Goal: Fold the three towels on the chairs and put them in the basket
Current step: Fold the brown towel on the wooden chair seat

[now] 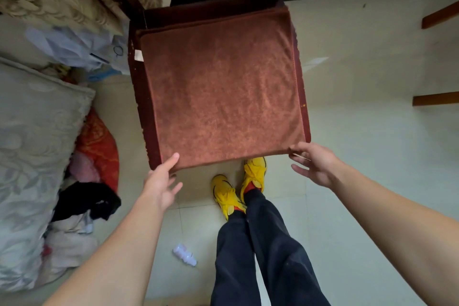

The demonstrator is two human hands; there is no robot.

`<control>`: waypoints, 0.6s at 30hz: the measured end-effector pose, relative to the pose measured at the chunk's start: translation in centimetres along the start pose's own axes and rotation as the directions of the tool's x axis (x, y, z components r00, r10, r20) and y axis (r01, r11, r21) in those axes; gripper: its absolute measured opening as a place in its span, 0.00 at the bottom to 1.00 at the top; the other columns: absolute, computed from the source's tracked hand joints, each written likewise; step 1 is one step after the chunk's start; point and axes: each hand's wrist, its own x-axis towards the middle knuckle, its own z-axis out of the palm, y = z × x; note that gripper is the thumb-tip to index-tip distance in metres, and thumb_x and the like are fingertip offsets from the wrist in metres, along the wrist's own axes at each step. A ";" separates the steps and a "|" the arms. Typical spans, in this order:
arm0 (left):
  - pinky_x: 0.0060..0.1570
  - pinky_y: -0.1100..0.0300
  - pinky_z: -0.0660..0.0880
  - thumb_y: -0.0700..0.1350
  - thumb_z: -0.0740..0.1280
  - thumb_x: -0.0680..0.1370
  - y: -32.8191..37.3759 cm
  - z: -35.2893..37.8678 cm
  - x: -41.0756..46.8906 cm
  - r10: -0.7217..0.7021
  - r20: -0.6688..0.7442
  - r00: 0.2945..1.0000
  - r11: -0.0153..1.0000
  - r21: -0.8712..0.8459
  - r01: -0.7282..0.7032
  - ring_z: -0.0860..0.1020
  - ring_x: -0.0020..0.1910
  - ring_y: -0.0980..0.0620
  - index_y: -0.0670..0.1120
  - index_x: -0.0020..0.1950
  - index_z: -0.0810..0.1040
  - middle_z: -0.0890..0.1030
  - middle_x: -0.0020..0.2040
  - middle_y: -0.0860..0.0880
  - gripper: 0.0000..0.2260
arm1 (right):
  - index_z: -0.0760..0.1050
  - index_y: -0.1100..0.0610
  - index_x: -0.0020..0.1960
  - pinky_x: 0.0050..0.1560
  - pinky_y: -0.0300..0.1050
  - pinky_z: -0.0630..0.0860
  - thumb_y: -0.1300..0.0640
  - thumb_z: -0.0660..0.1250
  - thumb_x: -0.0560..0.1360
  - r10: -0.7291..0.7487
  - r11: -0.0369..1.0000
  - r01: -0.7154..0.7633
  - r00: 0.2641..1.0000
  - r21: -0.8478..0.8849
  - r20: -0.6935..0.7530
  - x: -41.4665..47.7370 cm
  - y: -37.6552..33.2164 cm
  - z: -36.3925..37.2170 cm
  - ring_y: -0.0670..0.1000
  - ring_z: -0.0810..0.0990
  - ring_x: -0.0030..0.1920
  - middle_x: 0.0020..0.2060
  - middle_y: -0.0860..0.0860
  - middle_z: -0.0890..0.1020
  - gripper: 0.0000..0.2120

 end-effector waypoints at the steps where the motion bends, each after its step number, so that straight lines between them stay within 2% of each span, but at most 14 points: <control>1: 0.58 0.49 0.71 0.48 0.76 0.70 0.3 0.0 0.3 0.007 0.018 1.000 1.000 -0.022 -0.006 0.69 0.69 0.45 0.47 0.71 0.69 0.73 0.69 0.46 0.31 | 0.75 0.55 0.53 0.44 0.45 0.78 0.62 0.71 0.72 -0.001 0.999 0.001 1.000 -0.043 -0.003 0.0 0.1 -0.2 0.49 0.80 0.56 0.52 0.52 0.82 0.11; 4: 0.56 0.50 0.71 0.48 0.77 0.69 0.1 -0.7 1.0 0.017 0.062 0.998 1.000 0.015 -0.018 0.73 0.63 0.47 0.47 0.69 0.69 0.77 0.64 0.47 0.32 | 0.77 0.55 0.53 0.50 0.46 0.78 0.59 0.74 0.71 -0.068 0.964 0.067 0.998 -0.258 0.005 -0.3 0.7 -0.5 0.49 0.80 0.55 0.52 0.50 0.83 0.12; 6: 0.55 0.50 0.71 0.47 0.76 0.69 -0.2 -1.5 1.1 0.037 0.087 0.996 0.998 0.048 -0.041 0.75 0.60 0.48 0.45 0.69 0.70 0.77 0.63 0.46 0.31 | 0.79 0.55 0.54 0.53 0.48 0.77 0.56 0.75 0.70 -0.113 0.952 0.107 0.994 -0.288 -0.004 -0.6 1.0 -0.5 0.48 0.80 0.54 0.51 0.49 0.84 0.13; 8: 0.57 0.49 0.72 0.45 0.74 0.72 -0.9 -2.3 1.1 0.033 0.104 0.994 0.998 0.046 -0.038 0.76 0.58 0.48 0.44 0.66 0.72 0.77 0.60 0.46 0.25 | 0.79 0.54 0.53 0.51 0.46 0.78 0.55 0.75 0.71 -0.139 0.963 0.132 0.990 -0.233 -0.012 -1.0 1.6 -0.5 0.47 0.81 0.54 0.51 0.49 0.84 0.12; 10: 0.63 0.48 0.70 0.42 0.72 0.74 -1.4 -2.5 0.5 0.038 0.121 0.992 0.999 0.031 -0.042 0.77 0.52 0.51 0.45 0.60 0.75 0.79 0.54 0.47 0.16 | 0.78 0.53 0.52 0.47 0.44 0.78 0.56 0.74 0.71 -0.117 0.984 0.117 0.993 -0.133 0.004 -1.5 2.1 -0.7 0.47 0.83 0.53 0.51 0.49 0.85 0.11; 12: 0.66 0.48 0.69 0.40 0.70 0.75 -1.8 -2.2 -0.2 0.045 0.116 0.992 0.999 -0.010 -0.044 0.77 0.50 0.52 0.46 0.54 0.76 0.80 0.51 0.48 0.09 | 0.77 0.53 0.53 0.45 0.43 0.77 0.56 0.72 0.73 -0.084 0.996 0.085 0.996 -0.033 0.031 -2.1 2.6 -0.8 0.47 0.84 0.50 0.50 0.50 0.85 0.10; 14: 0.65 0.48 0.70 0.37 0.66 0.76 -2.0 -1.8 -0.7 0.053 0.117 0.992 0.997 -0.064 -0.046 0.77 0.52 0.51 0.46 0.50 0.75 0.80 0.52 0.47 0.06 | 0.76 0.54 0.52 0.46 0.42 0.76 0.57 0.69 0.75 -0.068 0.996 0.065 0.996 0.054 0.050 -2.8 3.0 -0.8 0.48 0.84 0.48 0.46 0.50 0.84 0.07; 16: 0.61 0.47 0.72 0.36 0.63 0.77 -2.3 -1.6 -1.3 0.056 0.125 0.991 0.992 -0.120 -0.041 0.79 0.51 0.49 0.45 0.53 0.75 0.80 0.53 0.45 0.08 | 0.75 0.53 0.49 0.45 0.41 0.75 0.59 0.67 0.75 -0.065 0.991 0.060 0.997 0.122 0.037 -3.5 3.2 -0.8 0.47 0.82 0.44 0.41 0.49 0.82 0.04; 18: 0.54 0.47 0.75 0.35 0.61 0.78 -2.8 -1.5 -2.0 0.057 0.106 0.993 0.990 -0.137 -0.042 0.80 0.48 0.46 0.42 0.55 0.73 0.81 0.52 0.42 0.08 | 0.75 0.55 0.50 0.40 0.40 0.75 0.60 0.67 0.75 -0.060 0.989 0.060 0.998 0.136 -0.003 -4.2 3.4 -1.0 0.46 0.82 0.40 0.40 0.49 0.81 0.04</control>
